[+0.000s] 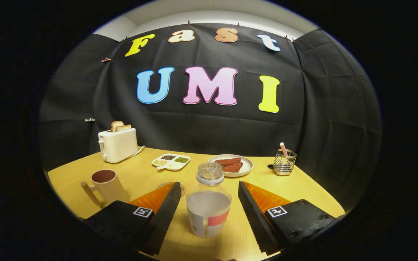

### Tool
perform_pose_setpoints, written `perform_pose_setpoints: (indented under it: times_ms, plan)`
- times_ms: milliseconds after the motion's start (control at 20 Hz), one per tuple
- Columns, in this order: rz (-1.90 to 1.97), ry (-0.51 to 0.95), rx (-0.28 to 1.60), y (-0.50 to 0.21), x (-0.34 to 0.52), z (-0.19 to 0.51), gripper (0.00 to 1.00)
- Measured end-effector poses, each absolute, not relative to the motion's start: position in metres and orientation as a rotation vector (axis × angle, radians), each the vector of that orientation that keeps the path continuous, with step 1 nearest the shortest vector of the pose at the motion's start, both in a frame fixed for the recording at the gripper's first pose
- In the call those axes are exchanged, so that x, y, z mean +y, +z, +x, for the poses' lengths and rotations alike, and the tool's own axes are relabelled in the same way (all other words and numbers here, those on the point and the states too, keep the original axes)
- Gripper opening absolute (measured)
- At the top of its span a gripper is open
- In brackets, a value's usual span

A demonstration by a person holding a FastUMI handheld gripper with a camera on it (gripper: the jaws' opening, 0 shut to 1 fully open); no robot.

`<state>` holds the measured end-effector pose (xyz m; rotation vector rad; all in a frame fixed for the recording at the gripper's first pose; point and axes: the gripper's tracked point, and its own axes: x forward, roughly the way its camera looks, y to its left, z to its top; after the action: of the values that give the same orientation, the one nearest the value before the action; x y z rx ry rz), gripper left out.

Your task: Take the bottle from table, then pour the juice into the cup, finally place the bottle on the coaster

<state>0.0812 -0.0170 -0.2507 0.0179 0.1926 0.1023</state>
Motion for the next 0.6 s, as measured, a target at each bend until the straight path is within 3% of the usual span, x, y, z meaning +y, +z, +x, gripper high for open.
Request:
perform_pose_setpoints:
  times_ms: [600]
  plan:
    - [0.031,0.096,0.249,-0.288,-0.017,0.087,0.98]
